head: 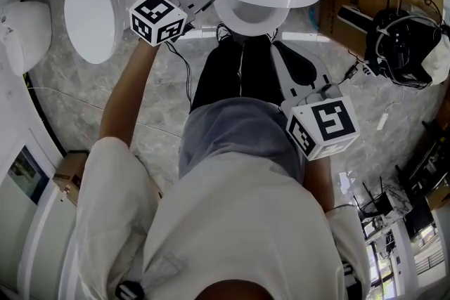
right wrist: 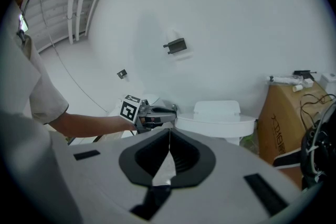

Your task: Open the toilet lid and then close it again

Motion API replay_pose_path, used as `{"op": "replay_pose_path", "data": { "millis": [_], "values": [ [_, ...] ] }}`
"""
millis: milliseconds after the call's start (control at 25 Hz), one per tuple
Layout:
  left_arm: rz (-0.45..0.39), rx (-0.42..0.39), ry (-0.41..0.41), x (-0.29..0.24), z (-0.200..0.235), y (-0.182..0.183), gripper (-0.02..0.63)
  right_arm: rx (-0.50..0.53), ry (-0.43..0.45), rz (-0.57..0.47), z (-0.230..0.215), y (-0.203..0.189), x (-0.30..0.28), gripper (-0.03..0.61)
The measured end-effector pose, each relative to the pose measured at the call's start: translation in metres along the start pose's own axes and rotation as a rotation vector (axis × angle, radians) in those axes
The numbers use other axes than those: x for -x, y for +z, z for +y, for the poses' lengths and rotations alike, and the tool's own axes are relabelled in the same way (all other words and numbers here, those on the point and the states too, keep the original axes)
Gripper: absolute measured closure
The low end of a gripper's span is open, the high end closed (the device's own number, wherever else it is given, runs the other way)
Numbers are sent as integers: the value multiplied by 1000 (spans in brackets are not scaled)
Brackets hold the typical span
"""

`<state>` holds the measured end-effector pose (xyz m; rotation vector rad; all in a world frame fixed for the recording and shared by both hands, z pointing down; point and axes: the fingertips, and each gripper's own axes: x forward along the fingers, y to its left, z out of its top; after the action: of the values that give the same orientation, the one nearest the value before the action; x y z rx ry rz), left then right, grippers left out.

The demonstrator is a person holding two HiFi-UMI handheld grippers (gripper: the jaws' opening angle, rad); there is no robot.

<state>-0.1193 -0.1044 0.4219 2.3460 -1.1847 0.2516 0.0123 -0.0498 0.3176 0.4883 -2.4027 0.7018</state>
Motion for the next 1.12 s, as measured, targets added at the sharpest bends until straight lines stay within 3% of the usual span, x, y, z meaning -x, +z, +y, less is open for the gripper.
{"op": "replay_pose_path", "data": {
  "millis": [640, 1120],
  "values": [
    [16, 43, -6, -1, -11, -26, 557, -12, 12, 23, -2, -10, -5, 568],
    [13, 140, -10, -5, -10, -49, 566, -22, 21, 47, -2, -18, -12, 568]
  ]
}}
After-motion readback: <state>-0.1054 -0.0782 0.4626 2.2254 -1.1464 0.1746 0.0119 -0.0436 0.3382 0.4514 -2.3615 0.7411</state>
